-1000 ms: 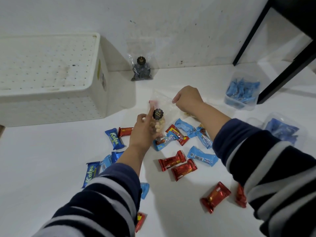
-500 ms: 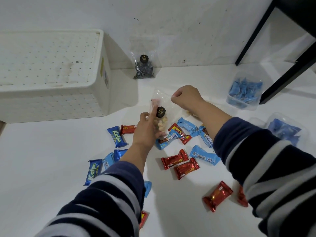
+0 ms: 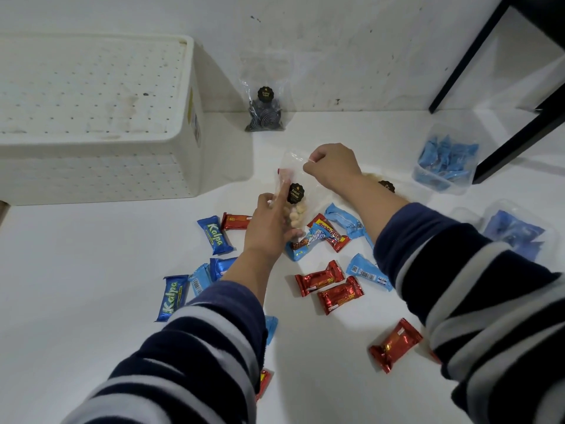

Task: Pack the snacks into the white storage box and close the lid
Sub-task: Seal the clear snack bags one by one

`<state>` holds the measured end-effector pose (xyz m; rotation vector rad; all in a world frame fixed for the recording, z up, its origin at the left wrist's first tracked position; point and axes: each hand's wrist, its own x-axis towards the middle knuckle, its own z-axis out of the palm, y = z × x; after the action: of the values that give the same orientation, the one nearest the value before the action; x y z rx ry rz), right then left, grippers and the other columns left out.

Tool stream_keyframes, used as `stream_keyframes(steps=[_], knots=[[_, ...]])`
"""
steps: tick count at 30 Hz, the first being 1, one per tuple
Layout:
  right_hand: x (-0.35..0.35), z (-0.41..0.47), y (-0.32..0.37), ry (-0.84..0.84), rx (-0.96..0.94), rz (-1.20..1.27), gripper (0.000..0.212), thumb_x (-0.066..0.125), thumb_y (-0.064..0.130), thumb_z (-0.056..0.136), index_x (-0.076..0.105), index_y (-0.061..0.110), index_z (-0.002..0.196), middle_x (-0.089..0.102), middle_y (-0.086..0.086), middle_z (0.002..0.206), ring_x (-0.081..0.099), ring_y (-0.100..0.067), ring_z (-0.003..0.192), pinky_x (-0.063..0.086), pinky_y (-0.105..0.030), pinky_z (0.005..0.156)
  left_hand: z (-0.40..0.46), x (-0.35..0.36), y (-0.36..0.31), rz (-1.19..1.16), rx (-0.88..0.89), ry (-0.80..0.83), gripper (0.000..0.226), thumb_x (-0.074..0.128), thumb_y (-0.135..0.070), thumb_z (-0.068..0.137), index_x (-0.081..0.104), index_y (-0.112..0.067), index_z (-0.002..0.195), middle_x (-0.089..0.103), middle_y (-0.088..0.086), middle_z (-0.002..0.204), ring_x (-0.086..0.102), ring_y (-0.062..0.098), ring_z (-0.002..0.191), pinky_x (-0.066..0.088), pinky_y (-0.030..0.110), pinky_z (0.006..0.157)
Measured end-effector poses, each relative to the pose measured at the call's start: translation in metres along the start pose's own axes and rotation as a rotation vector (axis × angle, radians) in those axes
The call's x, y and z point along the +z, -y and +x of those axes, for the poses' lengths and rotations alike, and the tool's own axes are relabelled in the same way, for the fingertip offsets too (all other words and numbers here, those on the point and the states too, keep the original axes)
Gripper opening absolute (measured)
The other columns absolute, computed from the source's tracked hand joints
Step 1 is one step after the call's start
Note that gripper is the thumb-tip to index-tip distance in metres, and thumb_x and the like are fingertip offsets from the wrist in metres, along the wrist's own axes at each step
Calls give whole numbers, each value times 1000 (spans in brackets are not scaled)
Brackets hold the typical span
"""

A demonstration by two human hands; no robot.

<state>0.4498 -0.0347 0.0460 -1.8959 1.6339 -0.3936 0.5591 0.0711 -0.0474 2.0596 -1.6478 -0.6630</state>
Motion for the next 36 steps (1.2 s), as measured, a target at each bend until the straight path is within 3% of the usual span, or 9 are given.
stream_keyframes(steps=[3,7,12,18,22,36], knots=[[-2,1,1,-8,0,18,12,59,17,84,69,18,89,69,-2,108,61,-19,99,53,-33,86,1,-1,-1,-11,-15,8,117,81,-33,71,-7,-47,147,32,6,139,56,26,113,53,34,85],[-3,1,6,-1,-8,-5,4,61,19,82,64,21,81,68,1,98,60,-17,89,51,-29,77,1,-2,-2,-13,-20,24,117,81,-31,72,-7,-47,147,32,7,139,56,26,112,53,32,84],[-1,3,8,-19,-18,-57,14,54,15,84,66,22,84,70,-2,103,63,-21,97,54,-31,81,-1,-4,-2,-20,-11,35,115,80,-29,73,-5,-47,148,31,7,139,57,28,111,54,34,85],[1,5,11,1,-33,-62,7,60,18,83,65,22,86,60,4,89,55,-16,84,41,-24,70,-2,-6,-3,-33,-9,42,113,80,-28,74,-4,-46,148,30,8,140,55,28,115,54,36,90],[3,8,14,17,-29,-73,5,58,19,82,62,22,85,61,3,93,57,-18,88,49,-29,75,-3,-7,-3,-18,-1,41,111,78,-29,75,-4,-45,148,29,8,141,55,28,116,55,36,90],[10,8,22,-17,-29,-25,9,58,18,83,64,25,82,61,6,90,62,-21,93,53,-34,80,-2,-7,-4,13,-8,44,110,78,-31,76,-5,-46,148,30,8,141,55,27,117,55,34,85]])
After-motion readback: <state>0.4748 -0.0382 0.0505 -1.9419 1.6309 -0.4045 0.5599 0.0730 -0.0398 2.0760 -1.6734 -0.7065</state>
